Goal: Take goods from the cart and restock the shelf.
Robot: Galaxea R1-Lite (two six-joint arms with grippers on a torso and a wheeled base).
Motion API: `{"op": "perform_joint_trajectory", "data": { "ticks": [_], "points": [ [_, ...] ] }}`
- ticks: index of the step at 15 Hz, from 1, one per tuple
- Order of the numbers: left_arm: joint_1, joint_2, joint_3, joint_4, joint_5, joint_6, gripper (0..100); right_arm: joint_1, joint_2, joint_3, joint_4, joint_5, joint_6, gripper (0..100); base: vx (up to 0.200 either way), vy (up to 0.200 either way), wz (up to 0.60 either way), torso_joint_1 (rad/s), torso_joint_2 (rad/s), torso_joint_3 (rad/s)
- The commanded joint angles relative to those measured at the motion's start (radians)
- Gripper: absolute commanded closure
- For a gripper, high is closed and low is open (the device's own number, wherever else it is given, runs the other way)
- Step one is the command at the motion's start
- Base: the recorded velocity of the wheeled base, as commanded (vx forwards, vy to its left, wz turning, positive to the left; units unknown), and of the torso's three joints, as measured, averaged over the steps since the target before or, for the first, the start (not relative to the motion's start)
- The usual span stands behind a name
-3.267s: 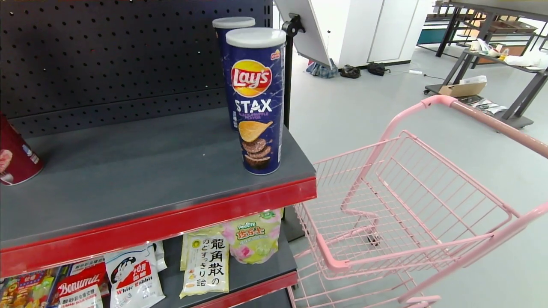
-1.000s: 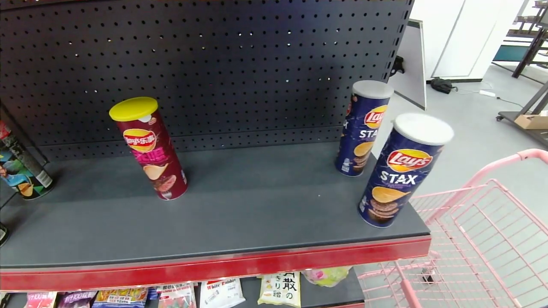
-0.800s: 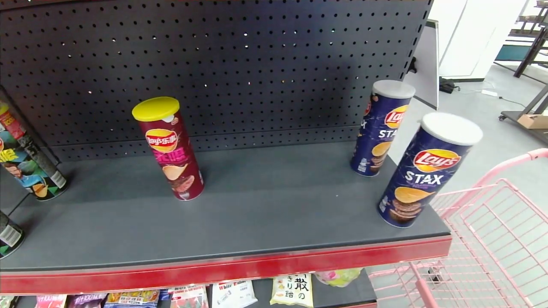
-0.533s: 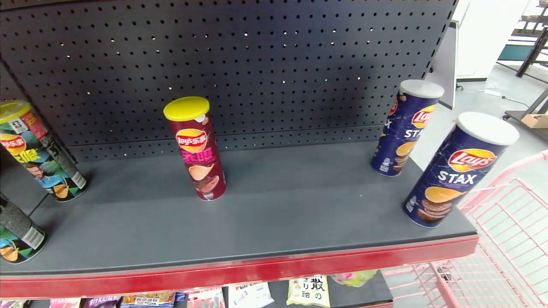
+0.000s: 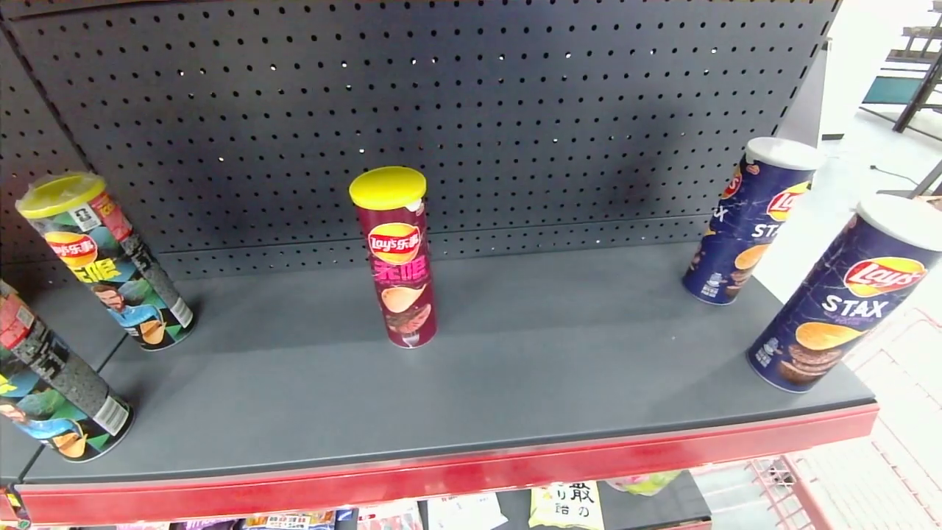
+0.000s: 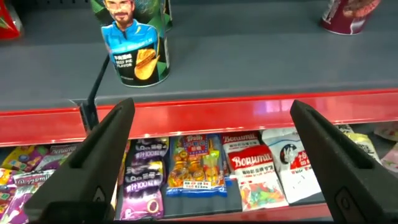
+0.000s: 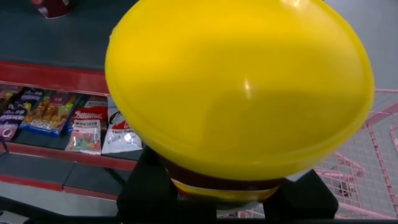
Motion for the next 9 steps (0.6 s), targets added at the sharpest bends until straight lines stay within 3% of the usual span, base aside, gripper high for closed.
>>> {"op": "perform_joint_trajectory", "data": {
  "ticks": [1,3,6,7,8,9],
  "points": [
    [0.0,0.001,0.0,0.001,0.001,-0.001,0,0.001,0.005,0.003,0.0,0.005,-0.001,100,0.0,0.0,0.0,0.0,0.0,0.0],
    [-0.006,0.038,0.0,-0.001,-0.001,0.004,0,-0.001,0.007,0.015,-0.009,0.07,-0.001,100,0.0,0.0,0.0,0.0,0.0,0.0],
    [-0.016,0.053,0.0,-0.001,-0.022,0.015,0,-0.001,0.002,0.024,-0.008,0.079,-0.001,100,0.0,0.0,0.0,0.0,0.0,0.0],
    [-0.016,0.053,0.0,-0.002,-0.07,0.035,0,-0.001,0.002,0.026,-0.008,0.077,-0.001,100,0.0,0.0,0.0,0.0,0.0,0.0],
    [-0.031,0.094,-0.094,-0.007,-0.16,0.025,0,-0.001,0.008,0.017,-0.008,0.079,-0.001,100,0.0,0.0,0.0,0.0,0.0,0.0],
    [-0.062,0.315,-0.319,-0.004,-0.194,-0.083,0,-0.001,0.01,0.015,-0.008,0.079,-0.001,100,0.0,0.0,0.0,0.0,0.0,0.0]
  ]
}}
